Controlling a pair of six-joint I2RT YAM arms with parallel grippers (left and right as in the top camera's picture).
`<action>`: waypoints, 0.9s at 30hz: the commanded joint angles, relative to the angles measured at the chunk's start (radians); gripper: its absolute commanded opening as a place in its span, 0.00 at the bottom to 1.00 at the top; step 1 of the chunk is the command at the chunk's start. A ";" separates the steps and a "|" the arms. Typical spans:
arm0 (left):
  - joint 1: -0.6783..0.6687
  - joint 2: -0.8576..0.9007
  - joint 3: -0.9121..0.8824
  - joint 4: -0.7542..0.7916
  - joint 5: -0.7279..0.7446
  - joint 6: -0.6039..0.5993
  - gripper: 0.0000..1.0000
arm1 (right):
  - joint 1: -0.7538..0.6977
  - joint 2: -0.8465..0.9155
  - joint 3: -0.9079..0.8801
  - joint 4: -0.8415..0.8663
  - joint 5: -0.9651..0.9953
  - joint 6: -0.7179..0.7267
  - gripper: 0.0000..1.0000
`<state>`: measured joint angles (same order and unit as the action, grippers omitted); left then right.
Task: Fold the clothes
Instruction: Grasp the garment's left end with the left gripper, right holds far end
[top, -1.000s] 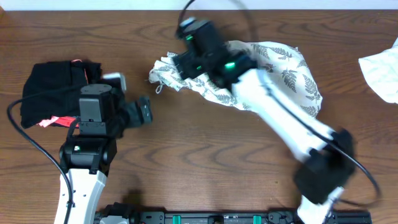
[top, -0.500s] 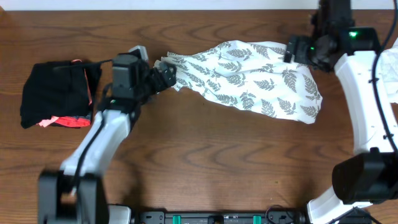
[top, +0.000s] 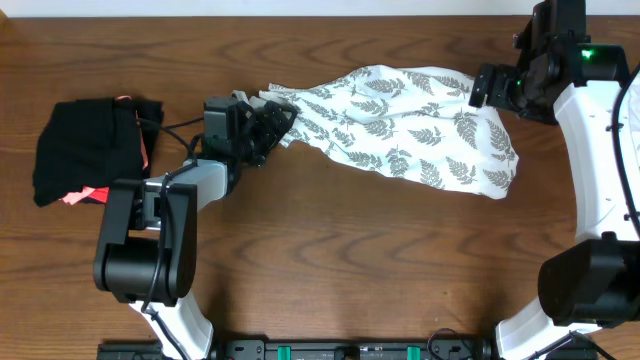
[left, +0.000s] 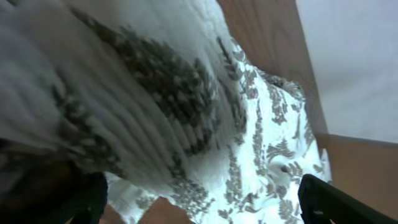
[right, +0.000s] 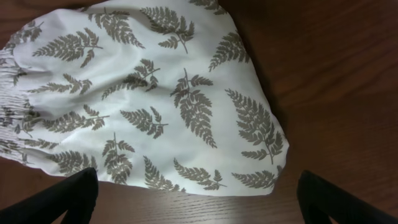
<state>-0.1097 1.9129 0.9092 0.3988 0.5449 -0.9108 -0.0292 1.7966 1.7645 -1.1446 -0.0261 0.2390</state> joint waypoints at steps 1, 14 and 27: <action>0.010 -0.031 0.006 -0.001 0.047 -0.034 0.98 | -0.013 0.013 -0.002 -0.001 -0.005 -0.017 0.99; 0.009 -0.039 0.005 0.000 -0.140 -0.033 0.98 | -0.016 0.027 -0.002 -0.026 -0.005 -0.027 0.97; -0.032 -0.037 0.005 0.011 -0.264 -0.032 0.98 | -0.016 0.027 -0.002 -0.053 -0.005 -0.027 0.95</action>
<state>-0.1242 1.8950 0.9092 0.4023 0.3382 -0.9443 -0.0296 1.8149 1.7645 -1.1934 -0.0273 0.2253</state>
